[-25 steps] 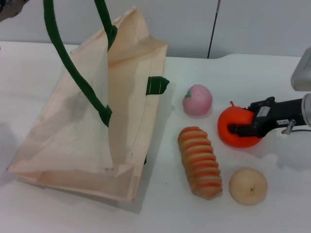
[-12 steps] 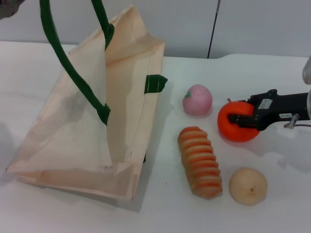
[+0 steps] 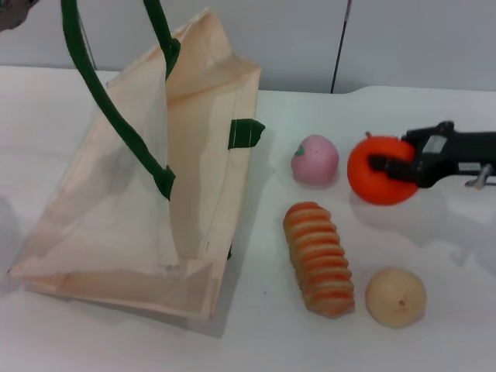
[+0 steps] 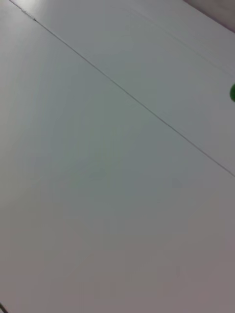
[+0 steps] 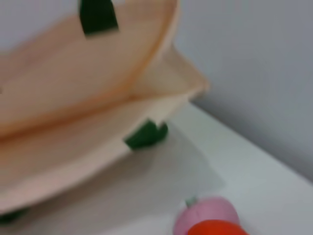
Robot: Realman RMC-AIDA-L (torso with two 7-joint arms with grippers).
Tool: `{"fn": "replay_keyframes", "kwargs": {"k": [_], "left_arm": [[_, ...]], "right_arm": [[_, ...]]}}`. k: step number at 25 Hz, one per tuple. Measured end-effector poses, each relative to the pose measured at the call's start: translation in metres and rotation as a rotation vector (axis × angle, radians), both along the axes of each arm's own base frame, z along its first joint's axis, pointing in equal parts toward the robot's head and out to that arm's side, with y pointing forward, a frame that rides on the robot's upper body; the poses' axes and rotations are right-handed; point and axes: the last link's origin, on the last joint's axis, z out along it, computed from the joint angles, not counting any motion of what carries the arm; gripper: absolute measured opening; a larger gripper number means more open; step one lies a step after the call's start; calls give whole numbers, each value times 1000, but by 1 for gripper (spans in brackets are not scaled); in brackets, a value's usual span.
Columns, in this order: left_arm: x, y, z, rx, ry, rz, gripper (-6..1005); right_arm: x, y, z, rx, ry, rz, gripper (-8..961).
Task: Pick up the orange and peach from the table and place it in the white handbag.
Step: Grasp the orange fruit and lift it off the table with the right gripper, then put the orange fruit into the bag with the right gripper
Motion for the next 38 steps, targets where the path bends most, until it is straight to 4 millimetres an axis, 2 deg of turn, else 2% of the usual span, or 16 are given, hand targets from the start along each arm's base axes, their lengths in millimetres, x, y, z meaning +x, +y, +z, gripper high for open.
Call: {"fn": "replay_keyframes", "kwargs": {"k": [4,8,15,20,25,31,38], "left_arm": [[0,0,2,6,-4,-3,119],[2,1,0,1,-16,-7,119],[11,7,0,0,-19,-31,119],[20,12,-4,-20,-17,-57,119],[28,16,-9,-32,-21,-78,119],[38,17,-14,-53,-41,-117,119],[45,15,-15,-55,-67,-159,116]], "right_arm": [[-20,-4,12,-17,82,85,395],[-52,-7,11,-75,172,223,358],[-109,8,-32,-161,208,351,300],[-136,16,-52,-179,174,400,268],[-148,22,-65,-165,149,397,235],[-151,27,-84,-136,93,377,186],[-152,30,-96,-114,47,367,135]]}}
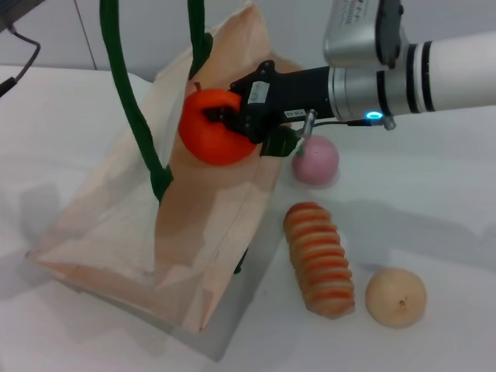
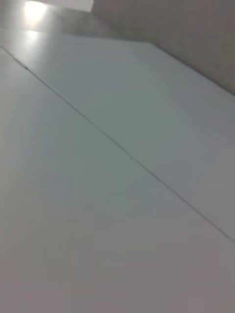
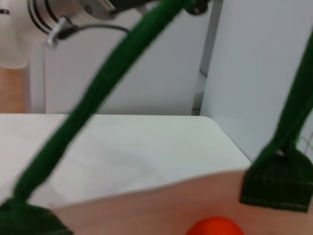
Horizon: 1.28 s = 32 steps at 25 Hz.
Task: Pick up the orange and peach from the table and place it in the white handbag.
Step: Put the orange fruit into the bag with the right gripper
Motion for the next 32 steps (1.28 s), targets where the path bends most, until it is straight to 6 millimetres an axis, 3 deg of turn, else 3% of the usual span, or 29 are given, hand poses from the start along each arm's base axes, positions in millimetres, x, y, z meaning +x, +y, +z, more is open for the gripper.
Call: {"fn": "replay_keyframes", "kwargs": {"k": [12,21,26,32], "left_arm": [[3,1,-1,12,-26,-3,115],[-9,-2,7,65,-77,55,114],[-15,-5,10,80,-88,76,113],[-28,-11,14,103,-103,117,113]], "right_arm": [[-19,-7,-37,32,-136,113,91],[-30,-12,-44,80,-85,197,81],[-29,-12,-43,80,-83,197,143],[-32,-19,-40,24,-36,221,356]]}}
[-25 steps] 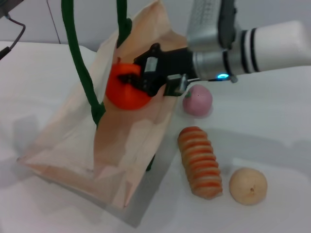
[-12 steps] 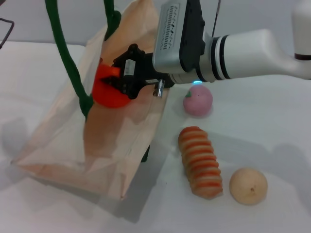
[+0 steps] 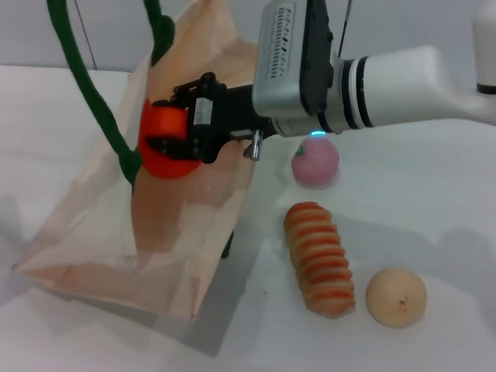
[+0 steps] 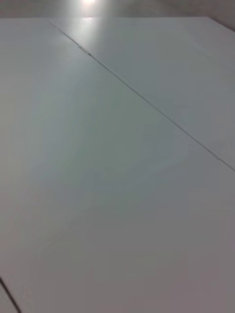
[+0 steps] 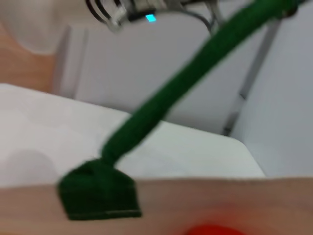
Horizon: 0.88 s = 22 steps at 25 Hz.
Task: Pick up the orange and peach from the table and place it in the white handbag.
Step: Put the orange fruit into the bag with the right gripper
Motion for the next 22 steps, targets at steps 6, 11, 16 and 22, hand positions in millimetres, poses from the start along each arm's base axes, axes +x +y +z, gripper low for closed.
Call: {"fn": "replay_keyframes", "kwargs": {"k": [6,11,16,22], "left_arm": [[-7,-3,5,12,2,19,112],[-9,-4,8,26,-7,28,112],[-10,-5,8,29,-8,31,112],[-12,-6,9,30,-8,36,111]], "right_arm": [[4,-8,17,-75,93,44,618],[11,-4,31,-74,129,29,724],[13,-2,34,-69,133,13,830],[33,15,53,10,129,-77,894]]}}
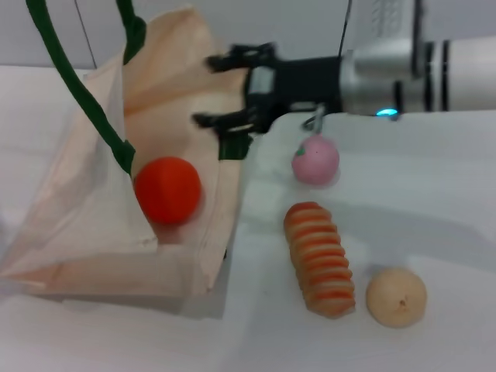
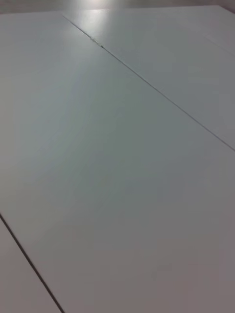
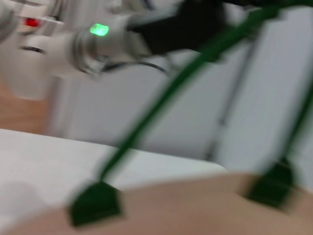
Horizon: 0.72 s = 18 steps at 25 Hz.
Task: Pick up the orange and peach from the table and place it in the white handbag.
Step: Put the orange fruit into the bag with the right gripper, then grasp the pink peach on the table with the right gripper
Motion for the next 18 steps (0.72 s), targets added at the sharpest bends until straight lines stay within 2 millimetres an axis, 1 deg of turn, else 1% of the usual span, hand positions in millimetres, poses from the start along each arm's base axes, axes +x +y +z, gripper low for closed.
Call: {"fn": "replay_keyframes", "kwargs": {"k": [3,5,8,11,14,18], "left_arm": [[0,1,0,1,1,4,111],[-1,1,0,1,1,10,111],[-2,2,0,3,0,18,111],[-3,2,0,5,-1,26,111],[-4,3,0,4,3,35,111],[-3,5,-1,0,6,37,111]], "right_arm": [[20,11,20,43,3,-108,894],[34,15,30,66,-5,-159,894],[49,15,37,75,-37,-207,894],[59,15,35,75,-86,-242,893],[66,13,25,74,-139,-260,893],[71,12,11,77,-197,-284,893]]}}
